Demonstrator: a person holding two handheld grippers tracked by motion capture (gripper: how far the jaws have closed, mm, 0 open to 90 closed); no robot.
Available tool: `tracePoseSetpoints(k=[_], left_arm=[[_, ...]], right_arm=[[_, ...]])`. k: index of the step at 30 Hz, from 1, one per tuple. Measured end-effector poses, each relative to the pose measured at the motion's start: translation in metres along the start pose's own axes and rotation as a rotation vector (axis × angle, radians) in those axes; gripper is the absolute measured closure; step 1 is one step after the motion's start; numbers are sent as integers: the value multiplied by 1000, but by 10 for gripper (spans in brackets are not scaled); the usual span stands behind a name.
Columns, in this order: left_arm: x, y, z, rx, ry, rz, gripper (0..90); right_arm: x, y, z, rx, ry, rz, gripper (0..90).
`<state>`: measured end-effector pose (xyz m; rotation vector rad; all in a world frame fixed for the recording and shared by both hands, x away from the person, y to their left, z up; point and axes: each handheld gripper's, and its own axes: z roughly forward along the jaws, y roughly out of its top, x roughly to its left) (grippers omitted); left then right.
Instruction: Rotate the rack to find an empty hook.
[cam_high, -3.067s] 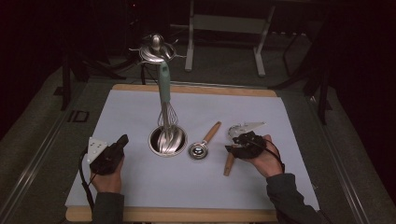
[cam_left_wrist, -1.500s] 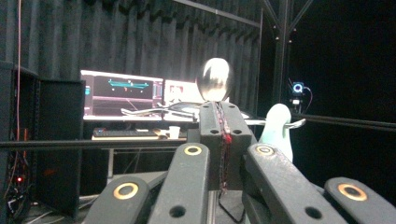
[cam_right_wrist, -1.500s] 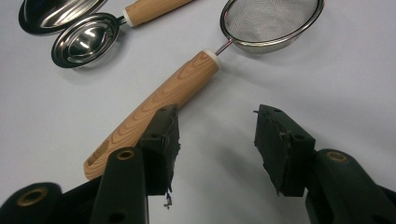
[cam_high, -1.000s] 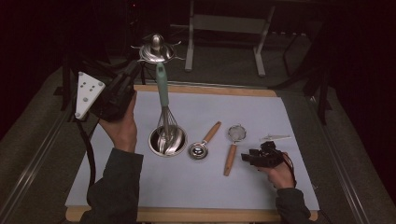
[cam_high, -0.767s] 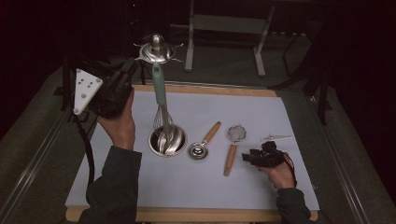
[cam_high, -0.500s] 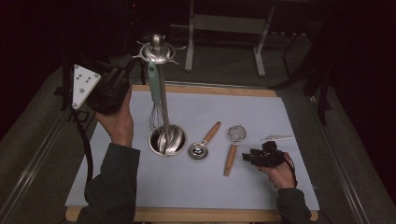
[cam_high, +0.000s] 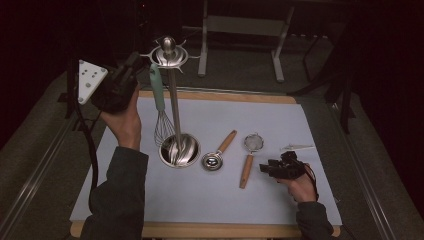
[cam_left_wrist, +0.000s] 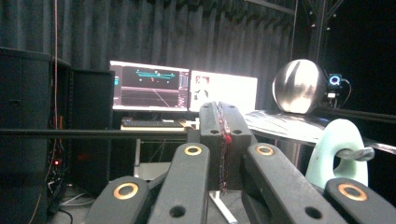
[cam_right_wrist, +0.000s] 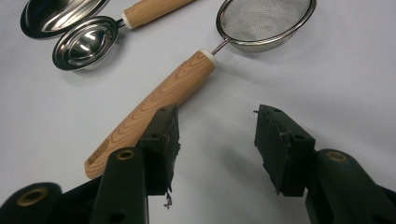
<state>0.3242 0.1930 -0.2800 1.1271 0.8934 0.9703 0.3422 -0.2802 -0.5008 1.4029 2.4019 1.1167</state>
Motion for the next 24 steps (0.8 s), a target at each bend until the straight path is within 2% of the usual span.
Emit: tracePoseSetpoints(k=[9,24], left_arm=[[2,1,8,17,13,5,897],[6,4,12,29,30,15,896]], right_arm=[[-1,-1,1,2,-1,1,493],[1,-1,2,5,1,2,493]])
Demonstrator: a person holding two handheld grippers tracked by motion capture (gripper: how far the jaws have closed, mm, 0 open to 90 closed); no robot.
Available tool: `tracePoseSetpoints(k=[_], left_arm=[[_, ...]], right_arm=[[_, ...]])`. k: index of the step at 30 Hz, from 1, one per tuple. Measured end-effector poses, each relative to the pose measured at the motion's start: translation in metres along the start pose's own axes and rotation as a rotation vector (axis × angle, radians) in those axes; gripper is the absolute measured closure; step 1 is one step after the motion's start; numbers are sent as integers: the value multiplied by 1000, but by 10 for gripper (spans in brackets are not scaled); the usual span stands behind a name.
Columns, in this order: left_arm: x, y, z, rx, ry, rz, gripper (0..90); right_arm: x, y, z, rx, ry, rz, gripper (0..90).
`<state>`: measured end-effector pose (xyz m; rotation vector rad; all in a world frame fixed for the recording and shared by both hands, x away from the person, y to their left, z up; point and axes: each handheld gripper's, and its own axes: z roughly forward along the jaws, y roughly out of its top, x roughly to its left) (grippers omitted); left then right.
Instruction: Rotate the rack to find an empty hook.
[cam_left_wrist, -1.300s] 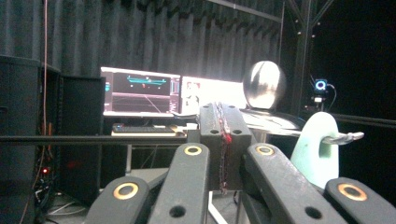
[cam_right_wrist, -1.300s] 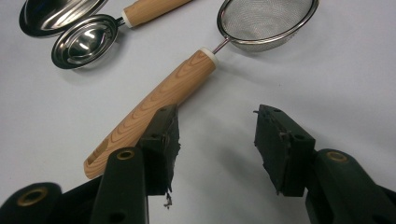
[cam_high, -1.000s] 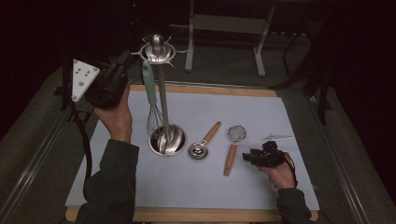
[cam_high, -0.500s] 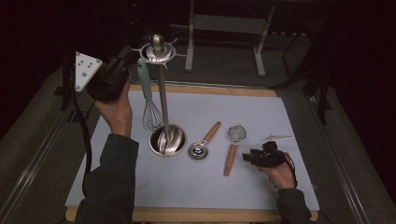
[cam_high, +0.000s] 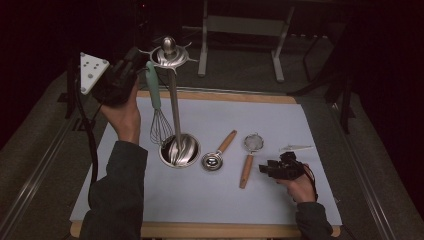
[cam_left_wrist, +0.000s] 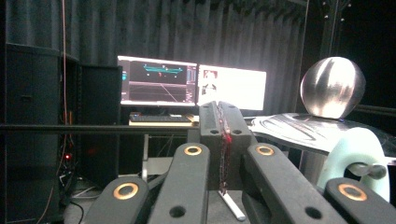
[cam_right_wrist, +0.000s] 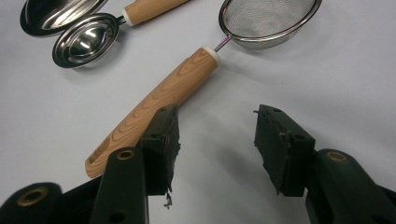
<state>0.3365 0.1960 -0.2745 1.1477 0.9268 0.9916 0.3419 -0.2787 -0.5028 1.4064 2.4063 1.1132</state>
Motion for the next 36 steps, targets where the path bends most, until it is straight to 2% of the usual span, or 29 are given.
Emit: tracePoseSetpoints(k=[11,17,22,27,31,34,36], left_arm=[[1,1,-5,5,1,24,896],[10,-13,-13,57,15,18,893],[23,-36,-25,111,38,6,891],[36,-66,-39,180,63,-12,887],[45,-95,-54,229,85,-42,885],[48,-119,-65,278,98,-45,885],[49,-139,-73,309,103,-67,884]], right_arm=[[-1,-1,0,-1,-1,1,493],[-2,-1,-2,-6,-1,4,493],[-2,-1,-3,-7,-3,5,493],[-1,-1,-3,-6,-3,2,494],[-1,-1,-3,-7,-3,3,493],[-2,-1,-3,-7,-5,4,493],[-2,-1,-3,-7,-5,3,493]])
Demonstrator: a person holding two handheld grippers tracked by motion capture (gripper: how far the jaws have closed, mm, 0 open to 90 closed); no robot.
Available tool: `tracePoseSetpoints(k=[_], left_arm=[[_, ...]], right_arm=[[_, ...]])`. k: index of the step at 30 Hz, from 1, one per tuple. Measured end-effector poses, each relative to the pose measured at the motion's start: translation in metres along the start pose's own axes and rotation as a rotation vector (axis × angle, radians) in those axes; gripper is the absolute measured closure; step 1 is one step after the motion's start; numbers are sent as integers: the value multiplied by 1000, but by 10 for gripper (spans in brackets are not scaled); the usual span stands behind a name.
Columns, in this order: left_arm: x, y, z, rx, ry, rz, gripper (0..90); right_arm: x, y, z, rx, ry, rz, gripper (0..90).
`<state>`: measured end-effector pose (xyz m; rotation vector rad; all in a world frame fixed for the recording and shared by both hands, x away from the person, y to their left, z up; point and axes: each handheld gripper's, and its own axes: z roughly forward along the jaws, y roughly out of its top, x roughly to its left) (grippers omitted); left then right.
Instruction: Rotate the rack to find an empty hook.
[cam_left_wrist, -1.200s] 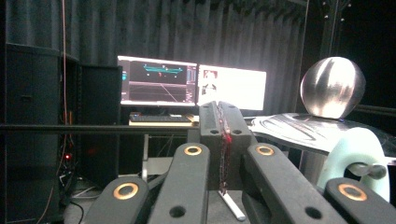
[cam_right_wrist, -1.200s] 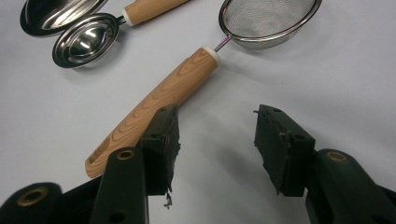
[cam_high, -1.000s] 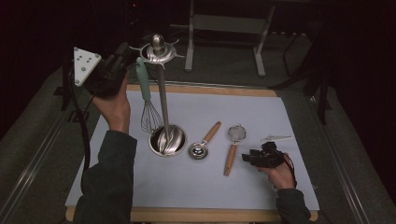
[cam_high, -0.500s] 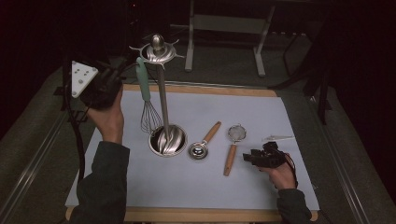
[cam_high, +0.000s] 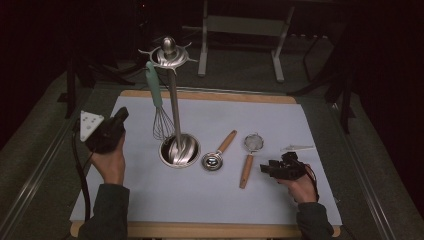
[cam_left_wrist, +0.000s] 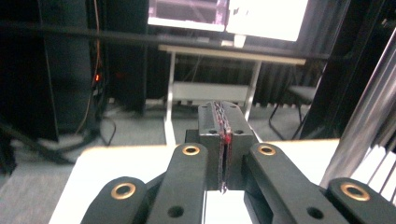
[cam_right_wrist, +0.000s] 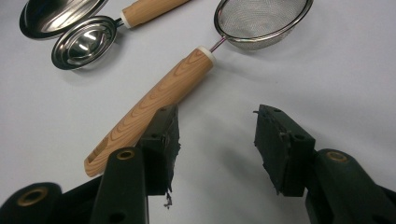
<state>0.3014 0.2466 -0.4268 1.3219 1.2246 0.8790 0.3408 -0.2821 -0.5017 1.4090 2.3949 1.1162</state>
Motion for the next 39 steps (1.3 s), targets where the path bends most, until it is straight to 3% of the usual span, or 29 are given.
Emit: tracePoseSetpoints(k=[3,10,13,23,28,33,39], left_arm=[[1,-29,1,59,-1,-27,883],[-1,-86,-3,198,-13,-1,860],[0,-99,-4,226,-13,-6,856],[-1,-112,6,292,-12,9,852],[-2,-113,8,304,-8,20,845],[-5,-113,14,359,-1,50,824],[-7,-114,16,384,3,68,801]], right_arm=[[1,0,1,1,2,-1,493],[-1,0,-2,-6,0,6,493],[0,0,-1,-3,-1,5,494],[2,0,2,4,4,-1,494],[3,0,1,1,5,-5,494],[3,0,3,5,3,-7,494],[3,-1,5,10,3,-3,494]])
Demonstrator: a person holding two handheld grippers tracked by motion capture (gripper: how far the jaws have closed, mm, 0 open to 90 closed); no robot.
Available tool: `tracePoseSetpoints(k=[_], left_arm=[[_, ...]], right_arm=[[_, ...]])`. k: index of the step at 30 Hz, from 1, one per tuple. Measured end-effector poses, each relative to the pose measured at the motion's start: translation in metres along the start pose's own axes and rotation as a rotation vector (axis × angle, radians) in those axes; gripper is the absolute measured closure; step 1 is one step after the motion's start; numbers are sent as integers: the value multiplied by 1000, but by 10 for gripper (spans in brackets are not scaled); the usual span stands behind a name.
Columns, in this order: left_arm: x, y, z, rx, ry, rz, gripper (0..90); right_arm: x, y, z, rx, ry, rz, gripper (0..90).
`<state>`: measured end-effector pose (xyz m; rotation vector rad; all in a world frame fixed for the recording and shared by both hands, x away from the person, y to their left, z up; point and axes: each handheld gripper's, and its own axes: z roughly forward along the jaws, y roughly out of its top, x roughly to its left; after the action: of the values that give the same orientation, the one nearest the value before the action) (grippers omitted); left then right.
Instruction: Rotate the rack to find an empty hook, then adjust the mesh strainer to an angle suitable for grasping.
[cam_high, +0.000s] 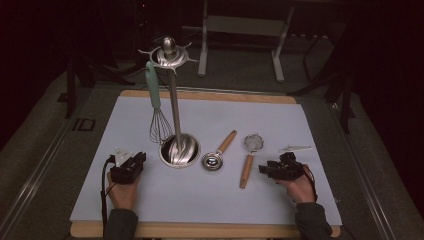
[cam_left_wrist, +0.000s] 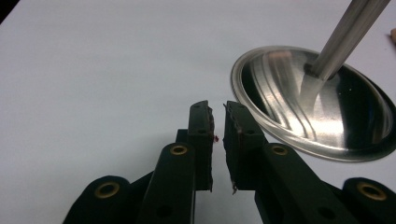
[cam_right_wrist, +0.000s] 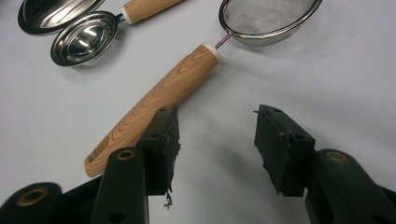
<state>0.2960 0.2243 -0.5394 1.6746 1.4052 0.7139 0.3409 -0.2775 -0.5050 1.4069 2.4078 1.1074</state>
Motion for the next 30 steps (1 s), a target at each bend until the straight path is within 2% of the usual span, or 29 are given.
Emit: tracePoseSetpoints(k=[1,2,6,24,27,30], left_arm=[[0,0,0,0,0,0,801],[-2,1,2,18,9,17,795],[-6,1,3,35,18,52,789],[-6,1,3,34,14,53,771],[-6,1,3,33,14,55,769],[-6,1,3,34,14,55,768]], right_arm=[[0,0,0,1,-1,0,494],[0,0,1,3,-2,0,494],[-1,0,1,4,-6,0,495],[3,1,6,13,-10,-10,512],[6,6,5,3,-24,-35,568],[10,14,4,-20,-48,-64,747]])
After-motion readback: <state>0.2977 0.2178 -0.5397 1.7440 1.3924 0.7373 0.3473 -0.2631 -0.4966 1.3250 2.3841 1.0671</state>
